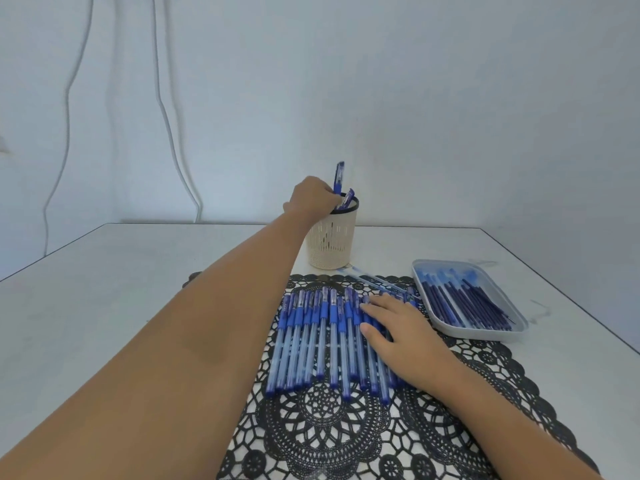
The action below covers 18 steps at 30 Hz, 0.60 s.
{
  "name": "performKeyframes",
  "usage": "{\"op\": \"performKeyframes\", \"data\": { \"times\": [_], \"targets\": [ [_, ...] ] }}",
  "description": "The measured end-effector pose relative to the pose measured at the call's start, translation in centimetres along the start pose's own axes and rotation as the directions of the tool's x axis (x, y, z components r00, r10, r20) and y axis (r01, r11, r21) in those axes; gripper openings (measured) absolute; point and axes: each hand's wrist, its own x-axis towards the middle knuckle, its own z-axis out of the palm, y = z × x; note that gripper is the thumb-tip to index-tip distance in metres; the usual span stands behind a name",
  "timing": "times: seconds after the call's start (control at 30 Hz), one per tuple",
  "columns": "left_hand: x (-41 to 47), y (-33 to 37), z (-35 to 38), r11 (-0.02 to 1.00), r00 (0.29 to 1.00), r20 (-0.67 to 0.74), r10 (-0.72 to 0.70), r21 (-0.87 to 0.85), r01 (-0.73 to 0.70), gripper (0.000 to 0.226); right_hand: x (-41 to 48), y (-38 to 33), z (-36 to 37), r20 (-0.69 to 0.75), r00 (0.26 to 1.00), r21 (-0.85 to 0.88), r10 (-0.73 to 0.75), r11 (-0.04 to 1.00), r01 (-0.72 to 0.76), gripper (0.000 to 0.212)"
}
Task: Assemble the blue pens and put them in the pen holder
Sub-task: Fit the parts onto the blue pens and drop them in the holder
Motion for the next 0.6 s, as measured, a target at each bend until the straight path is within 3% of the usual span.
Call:
{"op": "performKeyframes", "data": {
  "times": [0.13,0.33,0.43,0.6],
  "targets": [
    [-0.6,-0.1,-0.5,0.996,0.997,0.027,0.074,0.038,-0.075,0.012,0.0,-0.1,-0.1,0.011,1.000,0.004,0.009,1.000,-0.009,0.046],
    [-3.6,-1.3,-3.7,0.984,0.982,-0.076,0.175,0.003,-0.176,0.018,-0.1,-0.1,-0.3,0.018,1.000,0.018,0.014,1.000,-0.015,0.046],
    [-6.6,-3.6,-4.9,0.985,0.986,-0.061,0.154,0.089,-0.148,0.020,-0.1,-0.2,-0.3,0.009,1.000,0.019,0.012,1.000,-0.012,0.046],
    [-12.6,-8.6,-6.0,0.955,0.995,0.094,0.021,0.294,-0.048,0.022,-0.1,-0.3,-0.4,0.013,1.000,-0.003,0.002,1.000,-0.002,0.045]
  ]
}}
